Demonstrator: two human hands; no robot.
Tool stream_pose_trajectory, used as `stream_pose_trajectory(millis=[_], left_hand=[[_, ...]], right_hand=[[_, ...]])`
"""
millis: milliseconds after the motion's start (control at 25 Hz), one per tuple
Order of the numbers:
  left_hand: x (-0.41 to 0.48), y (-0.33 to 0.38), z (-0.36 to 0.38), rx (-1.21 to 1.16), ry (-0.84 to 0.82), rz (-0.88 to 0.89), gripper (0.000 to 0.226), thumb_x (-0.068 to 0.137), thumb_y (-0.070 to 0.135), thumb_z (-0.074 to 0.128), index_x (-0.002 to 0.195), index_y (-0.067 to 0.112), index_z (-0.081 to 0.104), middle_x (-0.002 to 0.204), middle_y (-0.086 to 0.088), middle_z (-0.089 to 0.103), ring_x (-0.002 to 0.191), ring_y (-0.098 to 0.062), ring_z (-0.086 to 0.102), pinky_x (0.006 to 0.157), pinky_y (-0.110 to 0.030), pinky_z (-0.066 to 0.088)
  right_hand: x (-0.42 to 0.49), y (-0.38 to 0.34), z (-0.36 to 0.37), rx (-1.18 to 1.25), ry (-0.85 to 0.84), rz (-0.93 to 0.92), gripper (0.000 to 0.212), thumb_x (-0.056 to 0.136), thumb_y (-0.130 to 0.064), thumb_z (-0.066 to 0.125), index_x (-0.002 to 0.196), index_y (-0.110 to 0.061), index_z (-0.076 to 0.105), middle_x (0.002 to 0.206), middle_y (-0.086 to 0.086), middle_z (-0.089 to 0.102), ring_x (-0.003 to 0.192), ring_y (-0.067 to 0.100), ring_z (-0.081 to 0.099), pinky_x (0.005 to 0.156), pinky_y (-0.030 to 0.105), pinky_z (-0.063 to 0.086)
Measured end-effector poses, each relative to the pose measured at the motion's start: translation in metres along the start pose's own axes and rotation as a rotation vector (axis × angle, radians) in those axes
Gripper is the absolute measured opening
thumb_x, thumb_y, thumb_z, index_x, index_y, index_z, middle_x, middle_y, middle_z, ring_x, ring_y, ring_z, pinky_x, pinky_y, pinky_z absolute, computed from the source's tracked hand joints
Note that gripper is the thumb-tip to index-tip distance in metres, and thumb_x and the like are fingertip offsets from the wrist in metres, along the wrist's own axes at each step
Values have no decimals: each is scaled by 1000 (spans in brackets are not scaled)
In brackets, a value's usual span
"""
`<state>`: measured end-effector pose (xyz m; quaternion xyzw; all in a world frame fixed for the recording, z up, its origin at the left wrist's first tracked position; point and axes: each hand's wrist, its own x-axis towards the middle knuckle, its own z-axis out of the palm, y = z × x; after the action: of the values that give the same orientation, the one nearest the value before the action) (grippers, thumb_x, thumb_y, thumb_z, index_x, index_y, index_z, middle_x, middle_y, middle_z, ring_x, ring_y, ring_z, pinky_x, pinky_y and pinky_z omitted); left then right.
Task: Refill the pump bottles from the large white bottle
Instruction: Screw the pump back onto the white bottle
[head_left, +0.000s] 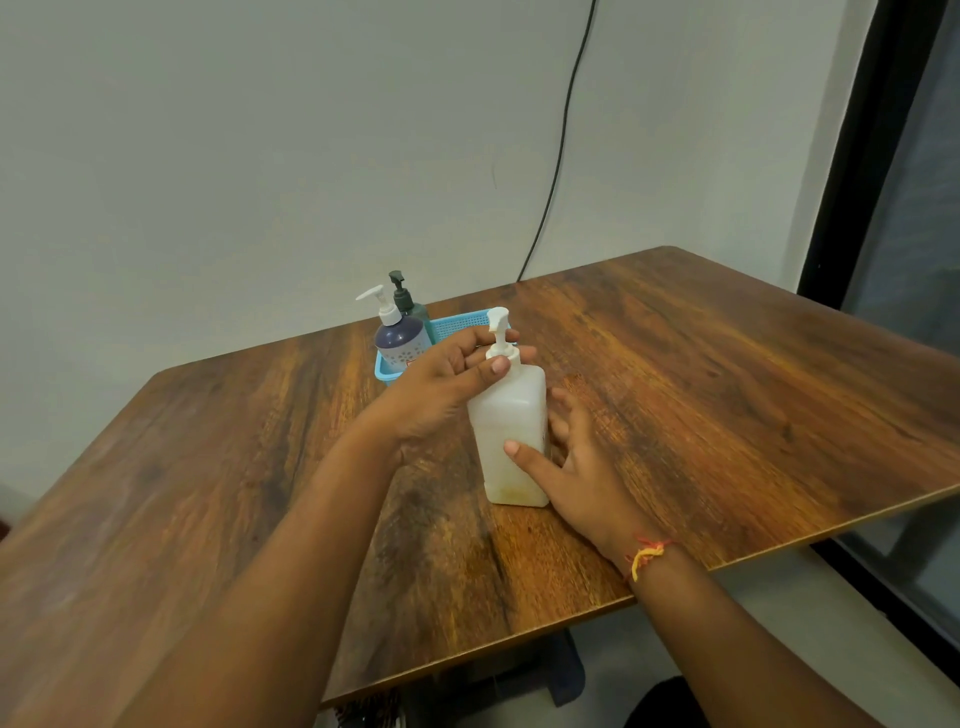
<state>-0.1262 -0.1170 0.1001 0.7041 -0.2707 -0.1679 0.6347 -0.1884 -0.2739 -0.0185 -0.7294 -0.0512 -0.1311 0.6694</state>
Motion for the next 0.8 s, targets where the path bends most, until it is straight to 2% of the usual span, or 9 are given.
stream_pose_trajectory(millis=[80,160,280,360,440,520,600,720,800], left_hand=[[4,-4,2,17,42,27,37,94,22,61,129,11,58,116,6,76,110,-8,71,88,-22,56],[5,-5,3,52,83,46,25,98,18,60,123,16,59,114,8,77,108,-7,71,91,-24,57],[4,-5,12,120,177,55,25,96,22,66,121,20,61,110,14,77,107,-4,71,89,-23,57],[2,-6,20,173,267,73,31,92,26,72,121,21,62,103,20,77,101,1,70,82,-20,57],[1,-9,28,180,348,83,37,87,29,77,120,23,62,104,15,77,100,-1,71,83,-23,57],[1,-10,34,179,377,77,35,86,31,78,118,26,62,106,13,77,101,-3,71,86,-25,58],[0,-4,35,160,341,63,34,89,29,75,120,22,61,108,9,77,104,-7,72,88,-29,58],[-3,9,28,29,254,19,38,92,27,70,125,11,59,110,-3,78,103,-21,74,89,-38,60],[-8,15,23,-108,205,-20,31,94,22,66,122,7,62,110,-7,78,99,-21,74,87,-36,61]], right_hand=[[0,2,1,25,23,15,52,87,-50,68,126,-51,33,143,-8,53,124,7,57,94,33,57],[1,3,-1,-9,69,3,45,86,-63,60,125,-51,41,140,-3,54,119,8,60,86,28,59],[-1,2,1,-110,108,-52,60,90,-66,50,141,-37,42,133,-7,58,115,8,62,82,23,58],[-5,-1,5,-176,106,-65,76,84,-70,57,146,-34,33,133,-12,55,115,6,59,82,24,57],[-7,-1,6,-310,128,-36,96,70,-81,64,146,-37,25,136,-14,47,116,6,53,86,29,57],[-5,-1,6,-390,200,-32,94,69,-79,68,144,-36,31,134,-12,49,116,9,54,86,34,59],[-4,-3,4,-244,185,-70,78,76,-65,74,141,-36,43,127,-10,61,113,12,63,82,34,61],[-11,-15,-2,133,27,-49,49,89,-35,74,135,-26,58,116,0,73,105,18,72,81,38,61],[-14,-19,-10,322,-55,31,40,85,-40,73,122,-24,67,114,7,74,103,27,72,81,43,60]])
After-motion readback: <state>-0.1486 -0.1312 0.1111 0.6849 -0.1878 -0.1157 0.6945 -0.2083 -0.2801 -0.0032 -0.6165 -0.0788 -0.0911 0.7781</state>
